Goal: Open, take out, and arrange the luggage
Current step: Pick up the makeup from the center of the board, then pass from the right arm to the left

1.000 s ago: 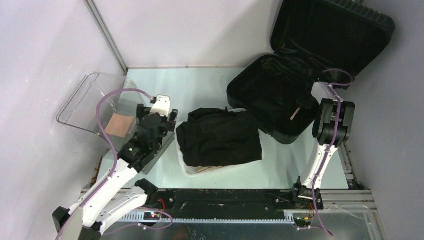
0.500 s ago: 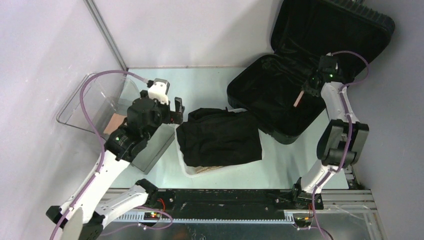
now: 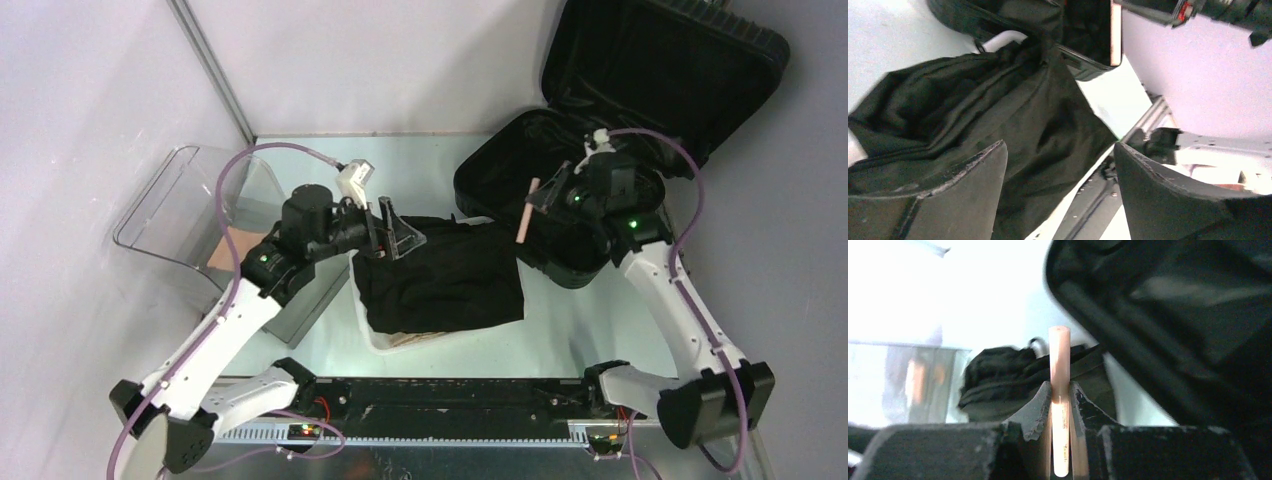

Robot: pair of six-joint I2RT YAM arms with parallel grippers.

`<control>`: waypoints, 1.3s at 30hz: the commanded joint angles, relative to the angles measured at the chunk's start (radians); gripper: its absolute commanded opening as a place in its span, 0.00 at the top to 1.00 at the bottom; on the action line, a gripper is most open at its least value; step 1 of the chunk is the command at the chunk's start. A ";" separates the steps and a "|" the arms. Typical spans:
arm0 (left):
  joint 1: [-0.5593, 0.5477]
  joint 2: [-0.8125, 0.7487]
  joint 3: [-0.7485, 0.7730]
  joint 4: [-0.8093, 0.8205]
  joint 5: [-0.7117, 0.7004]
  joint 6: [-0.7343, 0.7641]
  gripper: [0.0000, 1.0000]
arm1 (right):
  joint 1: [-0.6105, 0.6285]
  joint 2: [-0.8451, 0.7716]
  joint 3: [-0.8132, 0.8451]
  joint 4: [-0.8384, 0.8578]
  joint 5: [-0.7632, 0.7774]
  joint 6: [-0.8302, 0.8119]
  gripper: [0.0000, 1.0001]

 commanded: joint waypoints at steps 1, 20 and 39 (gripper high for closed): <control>-0.005 0.065 0.006 0.134 0.170 -0.145 0.18 | 0.183 -0.095 -0.036 0.123 0.077 0.133 0.94; -0.057 0.156 -0.106 0.553 0.337 -0.415 0.42 | 0.601 -0.130 -0.095 0.360 0.257 0.365 0.92; -0.075 0.182 -0.098 0.494 0.325 -0.377 1.00 | 0.627 -0.151 -0.095 0.316 0.258 0.344 0.71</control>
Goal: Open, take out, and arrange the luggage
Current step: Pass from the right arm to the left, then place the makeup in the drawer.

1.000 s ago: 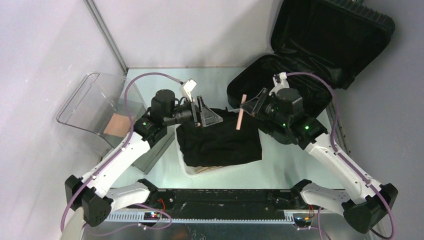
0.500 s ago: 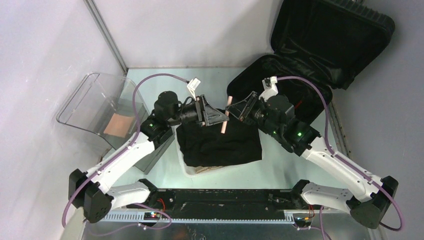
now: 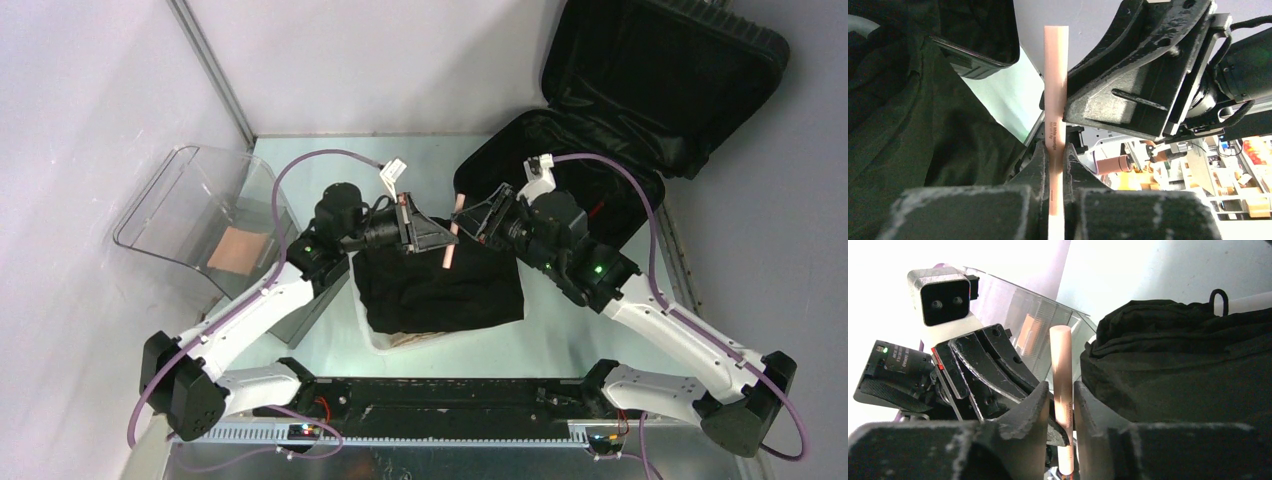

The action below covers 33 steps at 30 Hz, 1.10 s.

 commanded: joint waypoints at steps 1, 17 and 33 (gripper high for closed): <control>-0.010 -0.010 0.023 -0.066 -0.005 0.089 1.00 | 0.007 -0.026 0.003 0.011 0.015 -0.010 0.63; -0.001 -0.126 0.267 -0.970 -0.981 0.758 1.00 | -0.034 -0.213 0.003 -0.218 0.111 -0.184 0.00; 0.209 -0.083 0.003 -0.926 -1.478 0.909 1.00 | -0.093 -0.291 -0.068 -0.304 0.078 -0.180 0.01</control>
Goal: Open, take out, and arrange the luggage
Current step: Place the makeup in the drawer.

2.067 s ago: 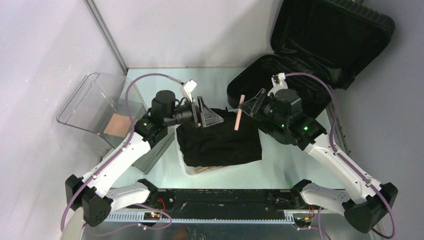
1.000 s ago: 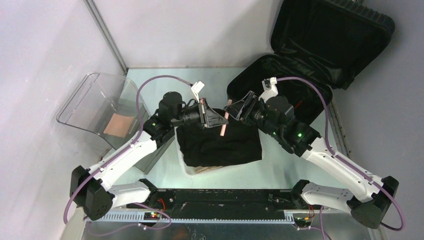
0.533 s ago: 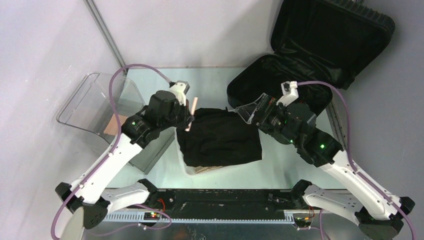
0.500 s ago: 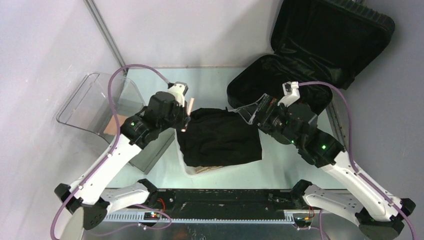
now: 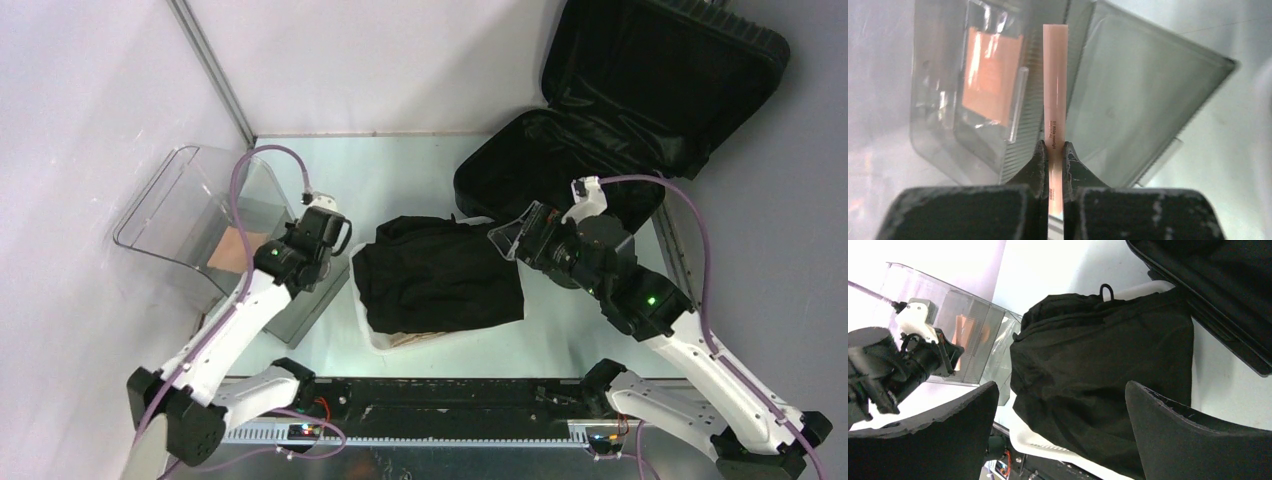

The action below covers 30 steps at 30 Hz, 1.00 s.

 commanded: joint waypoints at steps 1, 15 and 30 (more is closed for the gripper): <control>0.068 0.084 -0.005 0.054 -0.113 0.039 1.00 | -0.008 -0.046 -0.004 -0.019 0.002 -0.001 0.00; 0.057 0.338 0.008 0.003 -0.041 0.065 1.00 | -0.072 -0.158 -0.003 -0.018 0.040 0.025 0.00; 0.033 0.503 0.031 -0.070 -0.040 0.048 0.69 | -0.171 -0.150 0.033 -0.149 0.065 0.107 0.01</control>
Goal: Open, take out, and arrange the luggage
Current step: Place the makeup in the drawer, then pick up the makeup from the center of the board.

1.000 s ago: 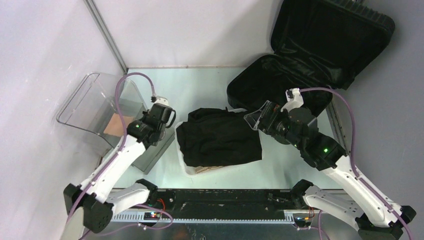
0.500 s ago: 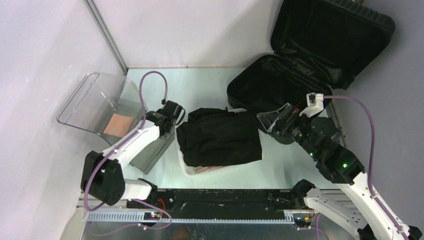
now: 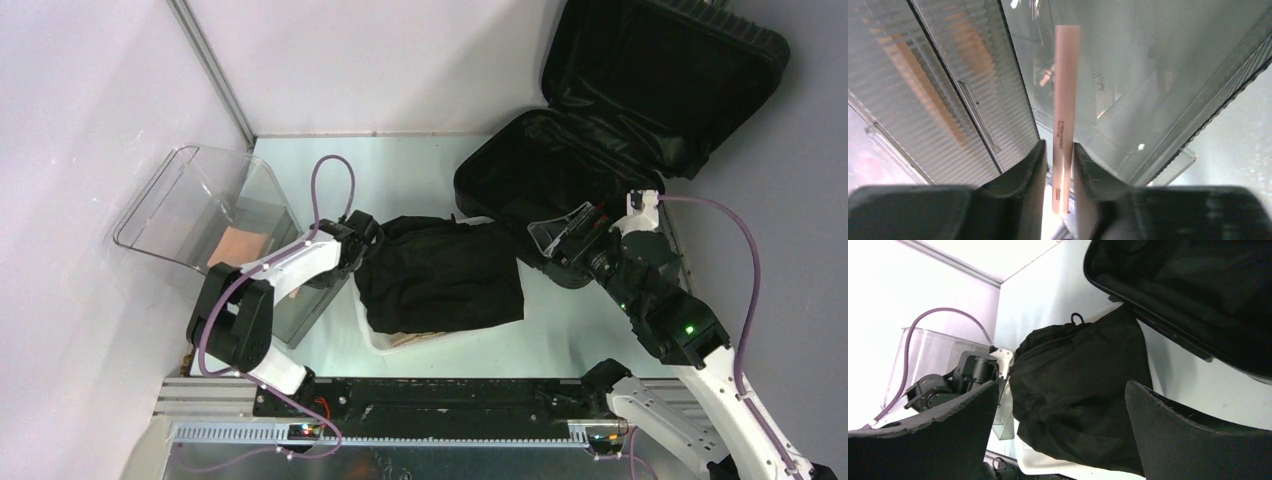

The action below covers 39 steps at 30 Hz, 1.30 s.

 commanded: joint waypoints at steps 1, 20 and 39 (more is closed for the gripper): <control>-0.006 -0.009 0.040 -0.027 -0.010 -0.019 0.59 | -0.036 0.009 0.039 -0.041 0.003 0.017 0.01; -0.041 -0.268 0.307 -0.054 0.298 -0.130 0.22 | -0.095 0.097 0.039 -0.128 0.018 -0.144 0.00; 0.010 -0.764 -0.037 0.564 0.859 -0.281 0.00 | -0.520 0.331 0.024 0.034 -0.090 -0.289 0.33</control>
